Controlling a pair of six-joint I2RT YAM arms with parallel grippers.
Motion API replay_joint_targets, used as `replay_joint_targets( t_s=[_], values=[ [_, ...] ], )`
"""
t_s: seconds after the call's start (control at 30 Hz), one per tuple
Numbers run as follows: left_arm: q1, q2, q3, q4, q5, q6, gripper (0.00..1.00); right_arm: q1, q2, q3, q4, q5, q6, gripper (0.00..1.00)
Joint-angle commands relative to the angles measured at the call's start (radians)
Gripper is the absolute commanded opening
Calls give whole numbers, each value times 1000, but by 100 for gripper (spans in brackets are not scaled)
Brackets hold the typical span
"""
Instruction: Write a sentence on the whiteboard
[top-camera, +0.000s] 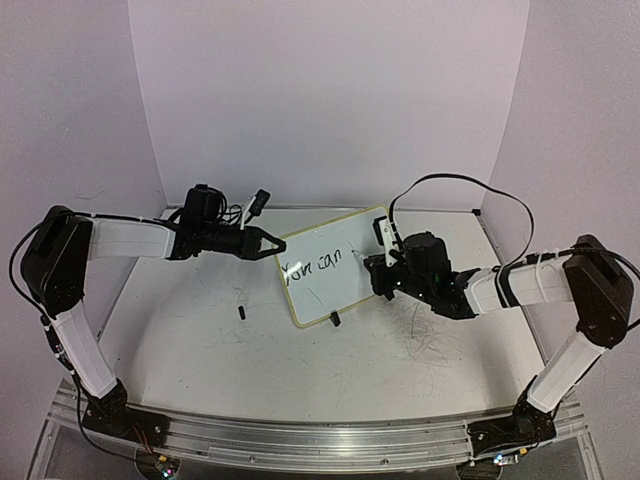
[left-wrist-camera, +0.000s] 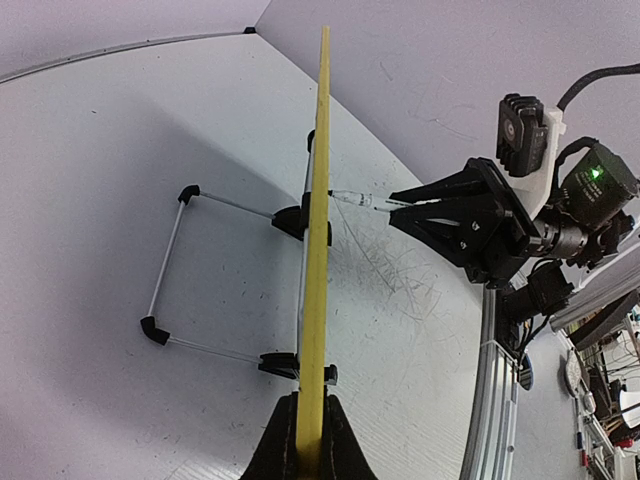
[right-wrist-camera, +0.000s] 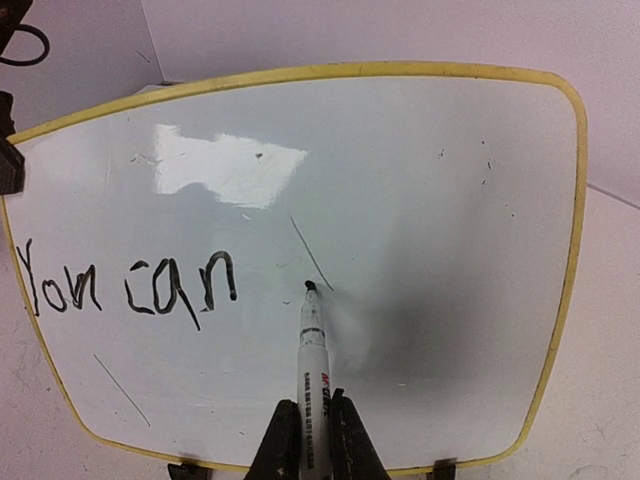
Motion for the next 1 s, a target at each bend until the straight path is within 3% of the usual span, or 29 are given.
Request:
replay_joint_targets(
  t_s=[0.0,0.97],
  values=[
    [7,-21,-2,-21,-2,20,0,3,18,38,34,20,5,0],
    [7,-23,-1,-21,0,19,0,34,20,20,14,-3,5,0]
  ],
)
